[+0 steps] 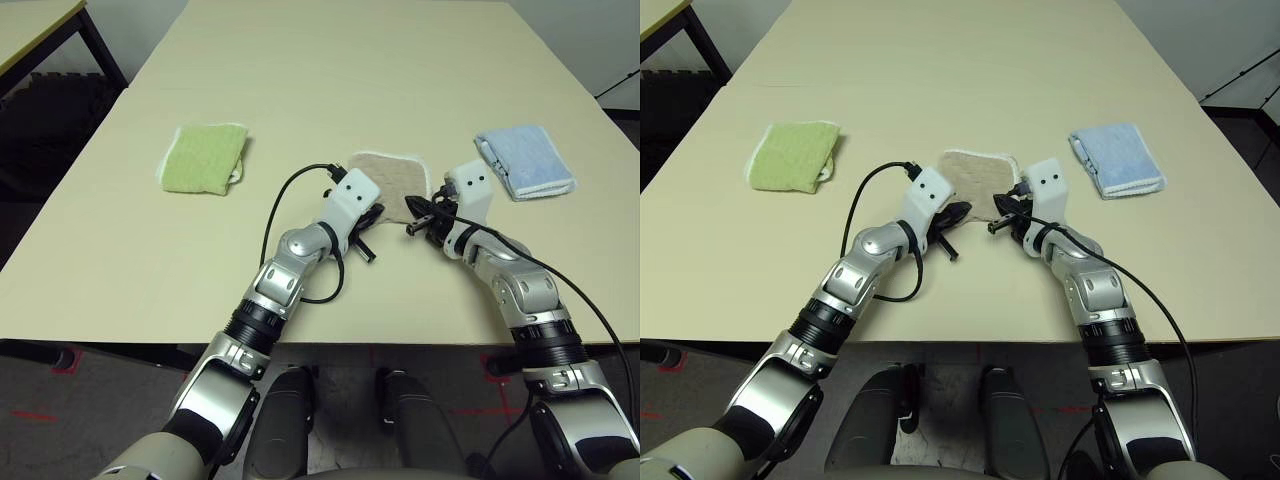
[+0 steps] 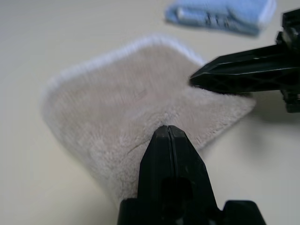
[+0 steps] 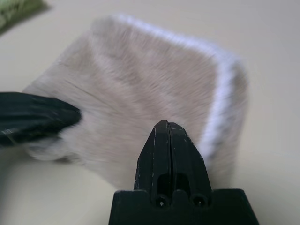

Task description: Fold the towel and set it aside.

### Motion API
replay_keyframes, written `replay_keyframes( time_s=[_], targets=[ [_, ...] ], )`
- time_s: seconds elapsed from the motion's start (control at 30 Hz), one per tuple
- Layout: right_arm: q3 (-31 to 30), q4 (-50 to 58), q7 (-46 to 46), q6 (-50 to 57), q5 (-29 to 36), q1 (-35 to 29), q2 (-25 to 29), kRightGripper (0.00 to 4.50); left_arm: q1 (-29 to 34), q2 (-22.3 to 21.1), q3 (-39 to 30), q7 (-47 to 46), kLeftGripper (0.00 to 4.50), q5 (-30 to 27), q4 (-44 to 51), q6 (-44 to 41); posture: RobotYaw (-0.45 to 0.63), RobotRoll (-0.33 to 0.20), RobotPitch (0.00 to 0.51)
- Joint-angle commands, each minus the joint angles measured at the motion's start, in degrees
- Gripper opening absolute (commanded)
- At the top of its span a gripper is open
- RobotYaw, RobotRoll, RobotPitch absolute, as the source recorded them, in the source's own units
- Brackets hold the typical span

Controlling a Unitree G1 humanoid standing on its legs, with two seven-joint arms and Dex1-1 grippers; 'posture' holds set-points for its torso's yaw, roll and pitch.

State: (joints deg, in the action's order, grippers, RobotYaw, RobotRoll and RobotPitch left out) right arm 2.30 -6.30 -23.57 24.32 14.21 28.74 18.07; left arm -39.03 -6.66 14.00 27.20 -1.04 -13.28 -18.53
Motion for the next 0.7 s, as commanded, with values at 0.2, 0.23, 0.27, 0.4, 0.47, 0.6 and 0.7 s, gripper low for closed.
replay_keyframes(
  time_s=[0.2, 0.23, 0.27, 0.4, 0.47, 0.6, 0.7],
  targets=[
    [2.2, -1.1, -0.3, 0.0, 0.1, 4.2, 1.4, 0.0, -6.6, -0.4, -3.2, 1.3, 0.06, -1.6, -0.3, -0.8, 0.04, 0.0, 0.135],
    [1.7, -3.1, -0.1, -0.8, -0.6, 5.3, 1.1, 0.0, -7.9, -0.2, -3.3, 1.4, 0.06, -1.4, -2.4, 0.4, 0.04, 0.0, 0.135],
    [1.3, -4.9, 0.1, -1.6, -1.2, 6.3, 0.6, 0.0, -8.8, 0.0, -3.3, 1.4, 0.06, -1.1, -4.5, 1.7, 0.04, 0.0, 0.131],
    [0.0, -10.8, 0.0, -4.0, -3.0, 9.3, -0.9, 0.0, -11.4, 1.1, -3.4, 1.0, 0.06, -0.3, -12.0, 6.3, 0.04, 0.0, 0.128],
    [-0.4, -13.6, -0.2, -5.0, -3.6, 10.9, -1.6, 0.0, -12.1, 1.7, -3.4, 0.8, 0.06, 0.1, -15.1, 8.4, 0.03, 0.0, 0.127],
    [-0.6, -20.7, -0.1, -6.3, -4.7, 13.7, -3.0, 0.0, -12.8, 3.0, -2.7, -0.4, 0.06, 1.9, -22.2, 12.8, 0.03, 0.0, 0.12],
    [-1.1, -24.4, 0.0, -7.4, -5.8, 14.4, -3.6, 0.0, -12.7, 3.5, -2.0, -0.8, 0.06, 3.5, -26.4, 15.7, 0.03, 0.0, 0.117]
  ],
)
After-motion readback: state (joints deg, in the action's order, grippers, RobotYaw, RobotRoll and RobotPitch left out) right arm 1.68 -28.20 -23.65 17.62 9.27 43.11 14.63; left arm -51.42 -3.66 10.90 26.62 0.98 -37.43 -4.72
